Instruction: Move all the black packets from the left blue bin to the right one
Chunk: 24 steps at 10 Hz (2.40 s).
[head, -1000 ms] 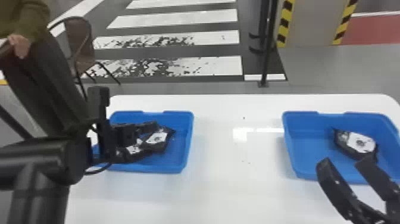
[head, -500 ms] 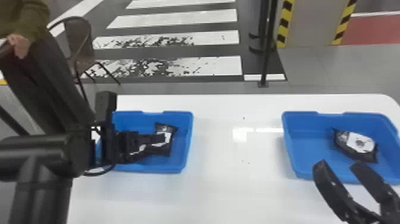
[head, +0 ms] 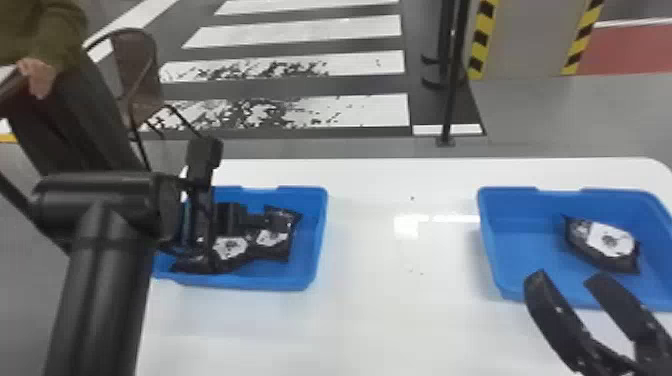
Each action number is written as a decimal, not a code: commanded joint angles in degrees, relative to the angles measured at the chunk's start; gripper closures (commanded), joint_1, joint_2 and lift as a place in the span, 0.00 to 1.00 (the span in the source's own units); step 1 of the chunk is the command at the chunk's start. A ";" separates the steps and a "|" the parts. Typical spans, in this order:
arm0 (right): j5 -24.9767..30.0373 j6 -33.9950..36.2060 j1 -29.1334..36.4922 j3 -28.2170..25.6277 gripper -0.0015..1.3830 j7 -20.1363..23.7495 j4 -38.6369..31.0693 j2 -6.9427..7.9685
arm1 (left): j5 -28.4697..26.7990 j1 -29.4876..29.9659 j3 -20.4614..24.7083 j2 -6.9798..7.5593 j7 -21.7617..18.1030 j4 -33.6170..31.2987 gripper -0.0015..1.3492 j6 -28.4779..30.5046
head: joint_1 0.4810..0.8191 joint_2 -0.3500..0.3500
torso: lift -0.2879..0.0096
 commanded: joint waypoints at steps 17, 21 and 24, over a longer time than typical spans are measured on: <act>-3.41 0.98 -1.70 0.62 0.12 2.20 1.29 -0.11 | 7.83 13.04 7.26 -1.14 -5.94 -11.25 0.90 -14.26 | 0.63 0.70 | 0.50; -6.38 8.57 -11.97 0.51 0.12 12.39 7.48 -0.72 | 23.71 26.96 6.91 -2.02 -15.34 -21.24 0.90 -24.66 | 0.63 0.63 | 0.50; -6.72 15.46 -19.28 0.51 0.12 17.93 12.54 -0.81 | 26.57 32.58 1.66 -3.08 -16.04 -27.00 0.90 -24.94 | 0.63 0.57 | 0.50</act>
